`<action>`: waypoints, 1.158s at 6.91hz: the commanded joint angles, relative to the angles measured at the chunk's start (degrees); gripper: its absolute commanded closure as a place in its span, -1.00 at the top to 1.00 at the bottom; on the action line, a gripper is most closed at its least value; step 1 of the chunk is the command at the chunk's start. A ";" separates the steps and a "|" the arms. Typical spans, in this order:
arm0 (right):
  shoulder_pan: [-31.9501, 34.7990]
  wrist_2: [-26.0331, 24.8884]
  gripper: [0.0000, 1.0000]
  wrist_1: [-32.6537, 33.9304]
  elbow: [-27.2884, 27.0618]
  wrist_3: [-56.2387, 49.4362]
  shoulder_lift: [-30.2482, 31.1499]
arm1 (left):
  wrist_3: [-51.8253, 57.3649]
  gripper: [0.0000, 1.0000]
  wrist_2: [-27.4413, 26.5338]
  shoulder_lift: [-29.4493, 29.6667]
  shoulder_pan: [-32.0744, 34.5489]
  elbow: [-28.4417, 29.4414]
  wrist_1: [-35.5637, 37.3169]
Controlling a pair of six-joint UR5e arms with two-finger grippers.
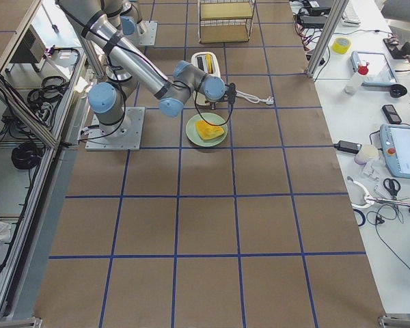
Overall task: Press toaster with right arm
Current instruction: 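Lift the right gripper up and away from the toaster lever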
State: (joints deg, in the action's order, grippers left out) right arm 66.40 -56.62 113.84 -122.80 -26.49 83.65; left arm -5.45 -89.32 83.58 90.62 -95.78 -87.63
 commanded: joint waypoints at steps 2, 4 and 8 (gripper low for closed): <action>0.31 -4.02 -1.00 -1.07 2.38 9.78 2.74 | 0.00 1.00 -0.06 0.00 0.00 -0.02 0.00; 0.39 -7.94 -1.00 -1.60 3.87 10.23 3.54 | 0.00 1.00 -0.06 0.00 0.00 -0.02 0.00; 1.44 -18.31 0.16 -14.69 13.28 14.97 7.04 | 0.00 1.00 0.02 0.00 0.00 0.06 0.00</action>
State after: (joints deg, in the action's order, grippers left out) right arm 67.35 -71.47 101.33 -111.09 -12.77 89.40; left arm -5.45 -89.37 83.58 90.62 -95.75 -87.63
